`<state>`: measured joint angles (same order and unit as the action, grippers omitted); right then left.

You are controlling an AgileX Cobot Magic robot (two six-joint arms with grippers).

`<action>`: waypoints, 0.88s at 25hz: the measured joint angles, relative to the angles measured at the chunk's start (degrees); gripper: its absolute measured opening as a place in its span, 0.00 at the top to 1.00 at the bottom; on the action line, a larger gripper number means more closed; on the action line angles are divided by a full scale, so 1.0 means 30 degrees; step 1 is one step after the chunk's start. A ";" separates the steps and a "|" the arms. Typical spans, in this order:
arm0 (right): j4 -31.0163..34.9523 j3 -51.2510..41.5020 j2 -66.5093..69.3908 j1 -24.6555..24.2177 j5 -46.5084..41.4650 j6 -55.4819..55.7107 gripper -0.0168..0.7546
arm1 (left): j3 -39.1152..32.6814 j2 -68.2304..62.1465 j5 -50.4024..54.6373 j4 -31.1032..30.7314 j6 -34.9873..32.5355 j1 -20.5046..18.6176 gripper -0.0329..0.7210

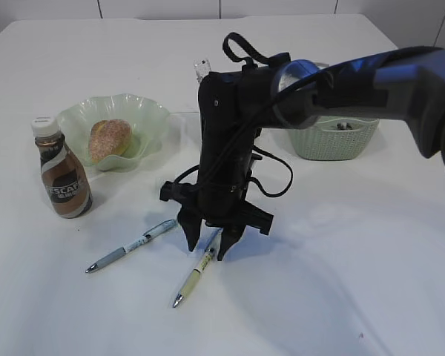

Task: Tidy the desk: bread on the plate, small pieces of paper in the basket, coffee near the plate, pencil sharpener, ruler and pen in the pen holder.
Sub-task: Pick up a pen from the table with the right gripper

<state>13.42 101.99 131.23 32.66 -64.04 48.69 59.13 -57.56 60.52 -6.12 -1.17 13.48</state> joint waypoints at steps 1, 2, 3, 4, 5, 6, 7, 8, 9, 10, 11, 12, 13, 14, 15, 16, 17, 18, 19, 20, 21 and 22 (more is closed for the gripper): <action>0.0000 0.0000 0.0084 0.0000 0.0000 0.0000 0.48 | 0.0000 0.0000 0.0000 0.0000 0.0000 0.0000 0.47; 0.0000 0.0000 0.0166 0.0000 0.0000 0.0000 0.48 | 0.0000 0.0000 0.0000 0.0000 0.0000 0.0000 0.47; 0.0000 0.0000 0.0200 0.0000 0.0000 0.0000 0.48 | 0.0000 0.0000 0.0000 -0.0036 0.0000 0.0000 0.47; -0.0068 0.0000 0.0240 0.0000 0.0000 0.0000 0.48 | 0.0000 0.0000 0.0000 -0.0036 0.0000 0.0000 0.47; -0.0102 0.0000 0.0240 0.0000 0.0000 0.0036 0.48 | 0.0000 0.0000 0.0000 -0.0036 0.0000 0.0000 0.47; -0.0186 0.0000 0.0240 0.0000 0.0000 0.0032 0.48 | 0.0000 0.0000 0.0000 -0.0071 0.0000 0.0000 0.47; -0.0223 0.0000 0.0240 0.0000 0.0000 0.0032 0.48 | 0.0000 0.0000 0.0000 -0.0071 0.0000 0.0000 0.47; -0.0410 0.0000 0.0240 0.0000 0.0000 0.0072 0.48 | 0.0000 0.0000 0.0000 -0.0071 0.0000 0.0000 0.47; -0.0507 0.0000 0.0240 0.0000 0.0000 0.0072 0.48 | 0.0000 0.0000 0.0000 -0.0071 0.0000 0.0000 0.47; -0.0695 0.0000 0.0240 0.0000 0.0000 0.0104 0.48 | 0.0000 0.0000 0.0000 -0.0071 0.0000 0.0000 0.47; -0.0825 0.0000 0.0240 0.0000 0.0000 0.0143 0.48 | 0.0000 0.0000 0.0000 -0.0071 0.0000 0.0000 0.47; -0.0941 0.0000 0.0240 0.0000 0.0000 0.0179 0.48 | 0.0000 0.0000 0.0000 -0.0071 0.0000 0.0000 0.47; -0.1135 0.0000 0.0240 0.0000 0.0000 0.0321 0.48 | 0.0000 0.0000 0.0000 -0.0071 0.0000 0.0000 0.47; -0.1190 0.0000 0.0240 0.0000 0.0000 0.0316 0.48 | 0.0000 0.0000 0.0000 -0.0071 0.0000 0.0000 0.47; -0.1323 0.0000 0.0240 0.0000 0.0000 0.0480 0.48 | 0.0000 0.0000 0.0000 -0.0071 0.0000 0.0000 0.47; -0.1400 0.0000 0.0240 0.0000 0.0000 0.0522 0.48 | 0.0000 0.0000 0.0000 -0.0071 0.0000 0.0000 0.47; -0.1400 0.0000 0.0240 0.0000 0.0000 0.0522 0.48 | 0.0000 0.0000 0.0000 -0.0071 0.0000 0.0000 0.47; -0.1488 0.0000 0.0240 0.0000 0.0000 0.0559 0.48 | 0.0000 0.0000 -0.0033 -0.0071 0.0000 0.0000 0.47; -0.1533 0.0000 0.0240 0.0000 0.0000 0.0599 0.48 | 0.0000 0.0000 -0.0033 -0.0071 0.0000 0.0000 0.47; -0.1569 0.0000 0.0240 0.0000 0.0000 0.0634 0.48 | 0.0000 0.0000 -0.0033 -0.0071 0.0000 0.0000 0.47; -0.1614 0.0000 0.0240 0.0000 0.0000 0.0705 0.48 | 0.0000 0.0000 -0.0033 -0.0071 0.0000 0.0000 0.47; -0.1613 0.0000 0.0240 0.0000 0.0000 0.0742 0.48 | 0.0000 0.0000 -0.0033 -0.0071 0.0000 0.0000 0.47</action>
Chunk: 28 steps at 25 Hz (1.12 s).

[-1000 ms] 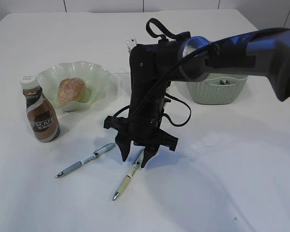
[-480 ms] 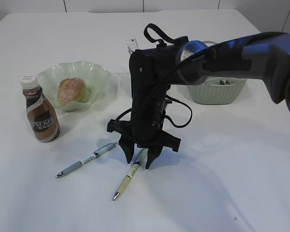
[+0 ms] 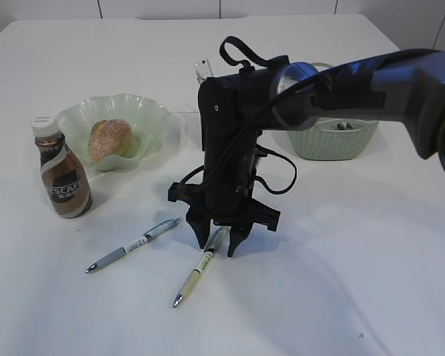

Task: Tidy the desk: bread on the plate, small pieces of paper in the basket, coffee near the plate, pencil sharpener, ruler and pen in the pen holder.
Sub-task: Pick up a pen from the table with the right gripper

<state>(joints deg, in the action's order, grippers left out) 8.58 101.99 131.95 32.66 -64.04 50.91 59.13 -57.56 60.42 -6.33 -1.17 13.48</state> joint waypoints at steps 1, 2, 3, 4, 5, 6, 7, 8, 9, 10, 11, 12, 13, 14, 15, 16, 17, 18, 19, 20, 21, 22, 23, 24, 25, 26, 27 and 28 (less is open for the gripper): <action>-0.0034 0.0000 0.0000 0.0000 0.0000 0.0067 0.48 | 0.0000 0.0000 0.0000 0.0000 0.0000 0.0000 0.47; -0.0034 0.0000 0.0000 0.0000 0.0032 0.0121 0.48 | 0.0000 0.0000 0.0000 0.0000 0.0000 0.0000 0.47; -0.0034 0.0000 0.0000 0.0000 0.0071 0.0166 0.48 | 0.0000 0.0000 0.0000 0.0000 0.0000 0.0000 0.47; -0.0070 0.0000 0.0000 0.0000 0.0113 0.0175 0.48 | 0.0000 0.0000 0.0000 0.0000 0.0000 0.0000 0.47; -0.0070 0.0000 0.0000 0.0000 0.0113 0.0175 0.48 | 0.0000 0.0000 0.0000 0.0000 0.0000 0.0000 0.47; -0.0107 0.0000 0.0000 0.0000 0.0296 0.0279 0.48 | 0.0000 0.0000 0.0000 0.0000 0.0000 0.0000 0.47; -0.0107 0.0000 0.0000 0.0000 0.0398 0.0291 0.48 | 0.0000 0.0000 0.0000 0.0000 0.0000 0.0000 0.47; -0.0107 0.0000 0.0000 0.0000 0.0514 0.0326 0.48 | 0.0000 0.0000 0.0000 0.0000 0.0000 0.0000 0.47; -0.0107 0.0000 0.0000 0.0000 0.0563 0.0326 0.48 | 0.0000 0.0000 0.0000 0.0000 0.0000 0.0000 0.47; -0.0107 0.0000 0.0000 0.0000 0.0563 0.0326 0.48 | 0.0000 0.0000 0.0000 0.0000 0.0000 0.0000 0.47; -0.0116 0.0000 0.0000 0.0000 0.0592 0.0375 0.48 | 0.0000 0.0000 0.0000 0.0000 0.0000 0.0000 0.47; -0.0116 0.0000 0.0000 0.0000 0.0604 0.0420 0.48 | 0.0000 0.0000 0.0000 0.0000 0.0000 0.0000 0.47; -0.0116 0.0000 0.0000 0.0000 0.0604 0.0420 0.48 | 0.0000 0.0000 0.0000 0.0000 0.0000 0.0000 0.47; -0.0116 0.0000 0.0000 0.0000 0.0604 0.0420 0.48 | 0.0000 0.0000 0.0000 0.0000 0.0000 0.0000 0.47; -0.0116 0.0000 0.0000 0.0000 0.0604 0.0497 0.48 | 0.0000 0.0000 0.0000 -0.0034 0.0000 0.0000 0.47; -0.0116 0.0000 0.0000 0.0000 0.0604 0.0524 0.48 | 0.0000 0.0000 0.0000 -0.0034 0.0000 0.0000 0.47; -0.0116 0.0000 0.0000 0.0000 0.0604 0.0567 0.48 | 0.0000 0.0000 0.0000 -0.0034 0.0000 0.0000 0.47; -0.0116 0.0000 0.0035 0.0000 0.0604 0.0603 0.48 | 0.0000 0.0000 0.0000 -0.0034 0.0000 0.0000 0.47; -0.0116 0.0000 0.0070 0.0000 0.0565 0.0603 0.48 | 0.0000 0.0000 0.0000 -0.0034 0.0000 0.0000 0.47; -0.0075 0.0000 0.0149 0.0000 0.0485 0.0628 0.48 | 0.0000 0.0000 0.0000 -0.0034 0.0000 0.0000 0.47; 0.0002 0.0000 0.0266 0.0000 0.0446 0.0628 0.48 | 0.0000 0.0000 0.0000 -0.0034 0.0000 0.0000 0.47; 0.0010 0.0000 0.0300 0.0040 0.0443 0.0628 0.48 | 0.0000 0.0000 0.0000 -0.0034 0.0000 0.0000 0.47; 0.0010 0.0000 0.0300 0.0040 0.0443 0.0628 0.48 | 0.0000 0.0000 0.0000 -0.0034 0.0000 0.0000 0.47; 0.0010 0.0000 0.0300 0.0076 0.0443 0.0645 0.48 | 0.0000 0.0000 0.0000 -0.0034 0.0000 0.0000 0.47; 0.0010 0.0000 0.0300 0.0076 0.0443 0.0645 0.48 | 0.0000 0.0000 0.0000 -0.0034 0.0000 0.0000 0.47; 0.0010 0.0000 0.0300 0.0076 0.0443 0.0645 0.48 | 0.0000 0.0000 0.0000 -0.0034 0.0000 0.0000 0.47; -0.0027 0.0000 0.0300 0.0076 0.0443 0.0645 0.48 | 0.0000 0.0000 -0.0036 -0.0068 0.0000 0.0000 0.47; -0.0113 0.0000 0.0300 0.0076 0.0443 0.0645 0.48 | 0.0000 0.0000 -0.0036 -0.0068 0.0000 0.0000 0.47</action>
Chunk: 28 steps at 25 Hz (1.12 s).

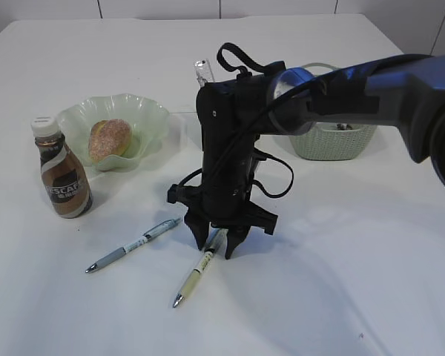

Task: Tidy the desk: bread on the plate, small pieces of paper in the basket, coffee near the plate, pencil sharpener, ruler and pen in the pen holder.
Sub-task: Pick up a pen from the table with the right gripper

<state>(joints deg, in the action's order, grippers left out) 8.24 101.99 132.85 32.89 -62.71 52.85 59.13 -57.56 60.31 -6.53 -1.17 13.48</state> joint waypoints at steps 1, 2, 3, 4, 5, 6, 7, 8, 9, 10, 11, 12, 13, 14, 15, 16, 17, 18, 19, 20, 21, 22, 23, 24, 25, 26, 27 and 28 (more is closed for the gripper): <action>-0.0047 0.0000 0.0000 0.0000 0.0000 0.0000 0.48 | 0.0000 0.0000 0.0000 0.0000 0.0000 0.0000 0.47; -0.0130 0.0000 0.0000 0.0000 0.0000 0.0000 0.48 | 0.0000 0.0000 0.0000 0.0000 0.0000 0.0000 0.47; -0.0132 0.0000 0.0000 0.0000 0.0000 0.0000 0.48 | 0.0000 0.0000 0.0000 0.0000 0.0000 0.0000 0.47; -0.0174 0.0000 0.0000 0.0000 0.0000 0.0028 0.50 | 0.0000 0.0000 0.0000 0.0000 0.0000 0.0000 0.47; -0.0174 0.0000 0.0000 0.0000 0.0000 0.0028 0.50 | 0.0000 0.0000 0.0000 0.0000 0.0000 0.0000 0.47; -0.0174 0.0000 0.0043 0.0000 -0.0026 0.0042 0.55 | 0.0000 0.0000 0.0000 0.0000 0.0000 0.0000 0.47; -0.0174 0.0000 0.0043 0.0000 -0.0085 0.0042 0.60 | 0.0000 0.0000 0.0000 0.0000 0.0000 0.0000 0.47; -0.0174 0.0000 0.0084 0.0000 -0.0121 0.0042 0.60 | 0.0000 0.0000 0.0000 0.0000 0.0000 0.0000 0.48; -0.0174 0.0079 0.0113 0.0000 -0.0247 0.0042 0.70 | 0.0000 0.0000 0.0000 0.0000 0.0000 0.0000 0.48; -0.0174 0.0079 0.0132 0.0000 -0.0244 0.0042 0.72 | 0.0000 0.0000 0.0000 0.0000 0.0000 0.0000 0.48; -0.0140 0.0108 0.0166 0.0000 -0.0288 0.0042 0.77 | 0.0000 0.0000 0.0000 0.0000 0.0000 0.0000 0.48; -0.0140 0.0119 0.0166 0.0000 -0.0286 -0.0044 0.79 | 0.0000 0.0000 0.0000 0.0000 0.0000 0.0000 0.48; -0.0140 0.0119 0.0166 0.0000 -0.0286 -0.0097 0.80 | 0.0000 0.0000 0.0000 0.0000 0.0000 0.0000 0.48; -0.0070 0.0119 0.0166 0.0000 -0.0286 -0.0345 0.81 | 0.0000 0.0000 0.0000 0.0000 0.0000 0.0000 0.48; -0.0070 0.0119 0.0166 0.0000 -0.0286 -0.0697 0.81 | 0.0000 0.0000 0.0000 -0.0034 0.0000 0.0000 0.48; -0.0070 0.0119 0.0166 0.0000 -0.0286 -0.1031 0.81 | 0.0000 0.0000 0.0000 -0.0034 0.0000 0.0000 0.48; -0.0070 0.0119 0.0166 0.0000 -0.0286 -0.1409 0.81 | 0.0000 0.0000 0.0000 -0.0034 0.0000 0.0000 0.48; -0.0045 0.0119 0.0166 0.0000 -0.0286 -0.1679 0.81 | 0.0000 0.0000 0.0000 -0.0034 0.0000 0.0000 0.48; -0.0045 0.0119 0.0166 0.0000 -0.0286 -0.2356 0.82 | 0.0000 0.0000 0.0000 -0.0034 0.0000 0.0000 0.48; -0.0029 0.0119 0.0166 0.0000 -0.0360 -0.2854 0.82 | 0.0000 0.0000 0.0000 -0.0065 0.0000 0.0000 0.48; -0.0029 0.0119 0.0166 0.0000 -0.0519 -0.3529 0.82 | 0.0000 0.0000 0.0000 -0.0065 0.0000 0.0000 0.48; 0.0001 0.0119 0.0166 0.0000 -0.0696 -0.4013 0.82 | 0.0000 0.0000 0.0000 -0.0065 0.0000 0.0000 0.48; 0.0001 0.0119 0.0166 0.0000 -0.0956 -0.4539 0.82 | 0.0000 0.0000 0.0000 -0.0065 0.0000 0.0000 0.48; -0.0033 0.0119 0.0166 0.0000 -0.1215 -0.4949 0.82 | 0.0000 0.0000 0.0000 -0.0065 0.0000 0.0000 0.48; -0.0074 0.0119 0.0166 0.0000 -0.1619 -0.5640 0.82 | 0.0000 0.0000 0.0000 -0.0065 0.0000 0.0000 0.48; -0.0074 0.0119 0.0166 0.0000 -0.1760 -0.6072 0.82 | 0.0000 0.0000 0.0000 -0.0065 0.0000 0.0000 0.48; -0.0074 0.0119 0.0166 0.0000 -0.1760 -0.6072 0.82 | 0.0000 0.0000 -0.0035 -0.0065 0.0000 0.0000 0.48; -0.0103 0.0119 0.0166 0.0000 -0.1924 -0.6765 0.82 | 0.0000 0.0000 -0.0035 -0.0065 0.0000 0.0000 0.48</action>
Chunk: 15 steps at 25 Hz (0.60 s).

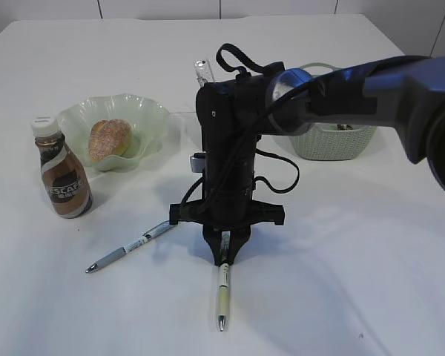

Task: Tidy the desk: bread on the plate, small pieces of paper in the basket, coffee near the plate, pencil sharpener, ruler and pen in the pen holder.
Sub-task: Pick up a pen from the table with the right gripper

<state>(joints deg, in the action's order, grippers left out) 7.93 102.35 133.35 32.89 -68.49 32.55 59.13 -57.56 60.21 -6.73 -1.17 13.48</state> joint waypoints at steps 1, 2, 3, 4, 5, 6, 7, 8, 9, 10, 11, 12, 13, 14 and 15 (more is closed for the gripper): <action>0.0000 0.0000 0.0000 0.0000 0.0000 -0.0285 0.82 | 0.0000 0.0000 -0.0024 0.0000 0.0000 0.0000 0.48; -0.0036 0.0000 0.0000 0.0000 -0.0039 -0.0449 0.82 | 0.0000 0.0000 -0.0041 0.0000 0.0000 0.0000 0.48; -0.0044 0.0000 0.0000 0.0000 -0.0039 -0.0641 0.82 | 0.0000 0.0000 -0.0071 0.0000 0.0000 0.0000 0.48; -0.0044 0.0000 0.0000 0.0000 -0.0039 -0.0641 0.82 | 0.0000 0.0000 -0.0071 0.0000 0.0000 0.0000 0.48; -0.0296 0.0228 0.0000 0.0000 -0.0179 -0.1247 0.82 | 0.0000 0.0000 -0.0116 0.0000 0.0000 0.0000 0.48; -0.0459 0.0362 0.0046 0.0000 -0.0211 -0.1413 0.82 | 0.0000 0.0000 -0.0160 0.0000 0.0000 0.0000 0.48; -0.0665 0.0478 0.0086 0.0000 -0.0211 -0.1510 0.82 | 0.0000 0.0000 -0.0204 0.0000 0.0000 0.0000 0.48; -0.0956 0.0893 0.0118 0.0000 -0.0260 -0.1789 0.82 | 0.0000 0.0000 -0.0217 0.0000 0.0000 0.0000 0.48; -0.1132 0.1331 0.0118 0.0000 -0.0260 -0.2028 0.82 | 0.0000 0.0000 -0.0247 0.0000 0.0000 0.0000 0.49; -0.1161 0.1694 0.0118 0.0000 -0.0275 -0.2173 0.82 | 0.0000 0.0000 -0.0261 0.0000 0.0000 0.0000 0.49; -0.1178 0.2239 0.0118 0.0000 -0.0308 -0.2307 0.82 | 0.0000 0.0000 -0.0261 0.0000 0.0000 0.0000 0.49; -0.1178 0.2312 0.0118 0.0000 -0.0308 -0.2307 0.82 | 0.0000 0.0000 -0.0293 0.0000 0.0000 0.0000 0.49; -0.1207 0.2845 0.0118 0.0000 -0.0308 -0.2401 0.82 | 0.0000 0.0000 -0.0293 0.0000 0.0000 0.0000 0.49; -0.1251 0.3564 0.0001 0.0000 -0.0352 -0.2468 0.82 | 0.0000 0.0000 -0.0307 0.0000 0.0000 0.0000 0.49; -0.1289 0.3838 -0.0051 0.0000 -0.0352 -0.2486 0.82 | 0.0000 0.0000 -0.0307 0.0000 0.0000 0.0000 0.49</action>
<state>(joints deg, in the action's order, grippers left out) 4.07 113.87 133.19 32.89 -69.54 25.09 59.13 -57.56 59.29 -6.73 -1.17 13.48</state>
